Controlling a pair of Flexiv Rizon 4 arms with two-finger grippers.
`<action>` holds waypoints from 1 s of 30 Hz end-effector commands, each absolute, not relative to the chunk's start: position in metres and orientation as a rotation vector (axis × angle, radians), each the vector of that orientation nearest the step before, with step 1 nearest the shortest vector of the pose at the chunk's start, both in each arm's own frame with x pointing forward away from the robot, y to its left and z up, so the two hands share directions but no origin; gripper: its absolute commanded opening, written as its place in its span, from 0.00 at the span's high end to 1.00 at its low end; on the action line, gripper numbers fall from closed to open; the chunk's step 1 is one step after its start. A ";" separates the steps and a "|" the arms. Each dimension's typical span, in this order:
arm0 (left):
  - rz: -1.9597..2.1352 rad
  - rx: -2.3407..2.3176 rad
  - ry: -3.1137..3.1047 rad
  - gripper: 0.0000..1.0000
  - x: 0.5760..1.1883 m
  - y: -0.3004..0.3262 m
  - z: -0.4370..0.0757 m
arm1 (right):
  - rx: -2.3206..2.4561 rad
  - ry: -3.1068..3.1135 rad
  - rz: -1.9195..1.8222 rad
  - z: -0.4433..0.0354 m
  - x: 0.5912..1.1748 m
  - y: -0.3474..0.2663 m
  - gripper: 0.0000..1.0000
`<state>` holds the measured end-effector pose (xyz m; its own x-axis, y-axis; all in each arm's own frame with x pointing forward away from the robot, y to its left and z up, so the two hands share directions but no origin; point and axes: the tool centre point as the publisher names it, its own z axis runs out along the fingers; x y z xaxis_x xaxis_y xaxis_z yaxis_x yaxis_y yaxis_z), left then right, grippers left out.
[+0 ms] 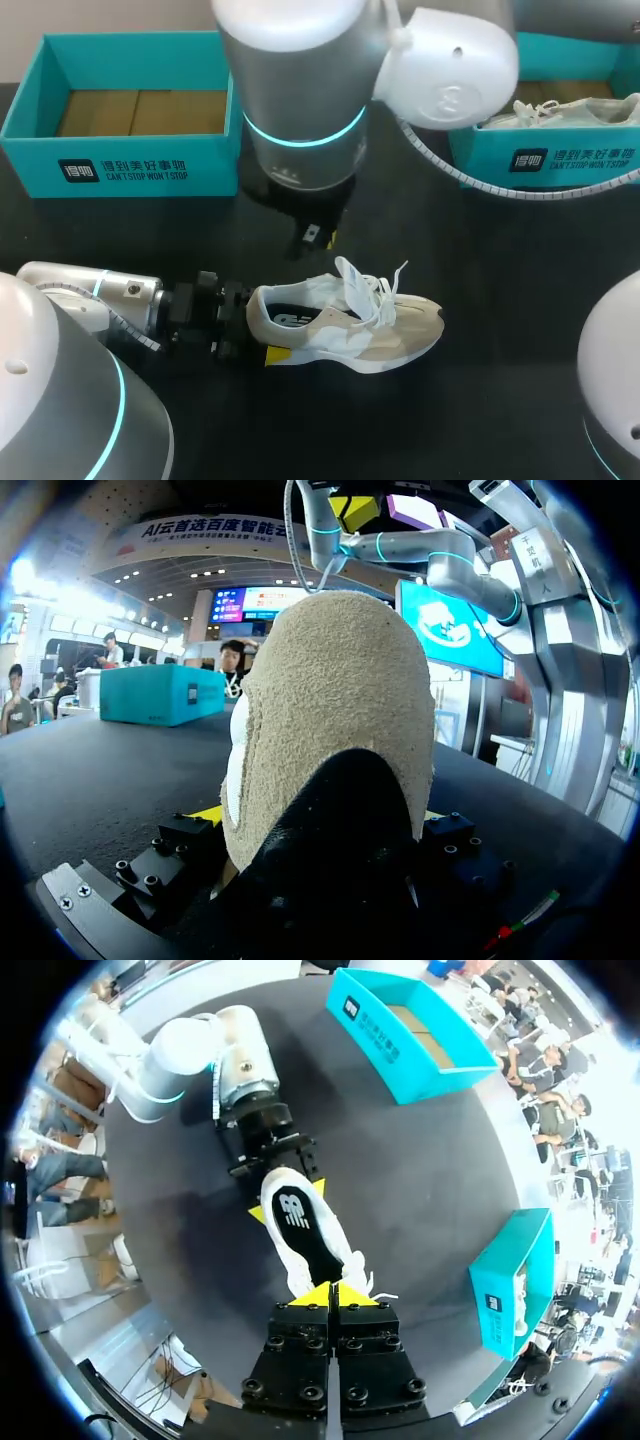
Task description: Take the shoe out of the shoebox, open the shoe tongue, remove and reinsert the insole, then place the shoe into the shoebox
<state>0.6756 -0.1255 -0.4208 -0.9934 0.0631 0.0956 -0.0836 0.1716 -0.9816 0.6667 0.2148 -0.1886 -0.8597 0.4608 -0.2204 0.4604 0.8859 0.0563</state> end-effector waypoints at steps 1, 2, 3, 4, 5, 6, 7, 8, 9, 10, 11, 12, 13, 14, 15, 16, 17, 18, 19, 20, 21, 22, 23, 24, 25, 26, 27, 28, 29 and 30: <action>1.952 0.022 -2.316 1.00 0.676 -0.128 -0.425 | 0.459 2.823 0.042 -0.191 0.661 0.232 1.00; 1.952 0.022 -2.316 1.00 0.676 -0.128 -0.425 | 0.377 2.819 0.066 -0.191 0.658 0.240 1.00; 1.952 0.022 -2.316 1.00 0.676 -0.128 -0.425 | 0.315 2.814 0.083 -0.191 0.656 0.246 1.00; 1.952 0.022 -2.316 1.00 0.676 -0.128 -0.425 | 0.218 2.816 0.112 -0.192 0.656 0.252 1.00; 1.952 0.022 -2.316 1.00 0.676 -0.128 -0.425 | 0.168 2.810 0.130 -0.192 0.655 0.258 1.00; 1.952 0.022 -2.316 1.00 0.676 -0.128 -0.425 | 0.111 2.814 0.138 -0.193 0.656 0.263 1.00; 1.952 0.022 -2.316 1.00 0.676 -0.128 -0.425 | 0.035 2.823 0.137 -0.194 0.656 0.268 1.00; 1.952 0.022 -2.316 1.00 0.676 -0.128 -0.425 | -0.019 2.818 0.105 -0.196 0.656 0.273 1.00; 1.952 0.022 -2.316 1.00 0.676 -0.128 -0.425 | -0.087 2.820 0.078 -0.197 0.655 0.277 1.00; 1.952 0.022 -2.316 1.00 0.676 -0.128 -0.425 | -0.177 2.845 0.055 -0.199 0.655 0.281 1.00; 1.952 0.022 -2.316 1.00 0.676 -0.128 -0.425 | -0.193 2.850 -0.043 -0.200 0.655 0.281 1.00; 1.952 0.022 -2.316 1.00 0.676 -0.128 -0.425 | -0.145 2.853 -0.126 -0.199 0.657 0.278 1.00; 1.952 0.022 -2.316 1.00 0.676 -0.128 -0.425 | -0.145 2.853 -0.126 -0.199 0.657 0.278 1.00; 1.952 0.022 -2.316 1.00 0.676 -0.128 -0.425 | -0.145 2.853 -0.126 -0.199 0.657 0.278 1.00; 1.952 0.022 -2.316 1.00 0.676 -0.128 -0.425 | -0.145 2.853 -0.126 -0.199 0.657 0.278 1.00; 1.952 0.022 -2.316 1.00 0.676 -0.128 -0.425 | -0.145 2.853 -0.126 -0.199 0.657 0.278 1.00; 1.952 0.022 -2.316 1.00 0.676 -0.128 -0.425 | -0.145 2.853 -0.126 -0.199 0.657 0.278 1.00; 1.952 0.022 -2.316 1.00 0.676 -0.128 -0.425 | -0.145 2.853 -0.126 -0.199 0.657 0.278 1.00; 1.952 0.022 -2.316 1.00 0.676 -0.128 -0.425 | -0.145 2.853 -0.126 -0.199 0.657 0.278 1.00; 1.952 0.022 -2.316 1.00 0.676 -0.128 -0.425 | -0.145 2.853 -0.126 -0.199 0.657 0.278 1.00; 1.952 0.022 -2.316 1.00 0.676 -0.128 -0.425 | -0.145 2.853 -0.126 -0.199 0.657 0.278 1.00; 1.952 0.022 -2.316 1.00 0.676 -0.128 -0.425 | -0.145 2.853 -0.126 -0.199 0.657 0.278 1.00; 1.952 0.022 -2.316 1.00 0.676 -0.128 -0.425 | -0.183 2.876 -0.100 -0.208 0.658 0.283 1.00; 1.952 0.022 -2.316 1.00 0.676 -0.128 -0.425 | -0.207 2.889 -0.096 -0.216 0.657 0.286 1.00; 1.952 0.022 -2.316 1.00 0.676 -0.128 -0.425 | -0.221 2.891 -0.088 -0.223 0.656 0.288 1.00; 1.952 0.022 -2.316 1.00 0.676 -0.128 -0.425 | -0.229 2.895 -0.062 -0.229 0.656 0.288 1.00; 1.952 0.022 -2.316 1.00 0.676 -0.128 -0.425 | -0.240 2.899 -0.059 -0.235 0.656 0.288 1.00; 1.952 0.022 -2.316 1.00 0.676 -0.128 -0.425 | -0.244 2.900 -0.052 -0.240 0.655 0.289 1.00; 1.952 0.022 -2.316 1.00 0.676 -0.128 -0.425 | -0.248 2.908 -0.037 -0.245 0.655 0.289 1.00; 1.952 0.022 -2.316 1.00 0.676 -0.128 -0.425 | -0.248 2.913 -0.036 -0.250 0.655 0.289 1.00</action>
<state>0.6756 -0.1255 -0.4208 -0.9934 0.0632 0.0956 -0.0836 0.1715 -0.9816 0.6502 0.2902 -0.2272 -0.9602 -0.1703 -0.2215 -0.1607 0.9851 -0.0610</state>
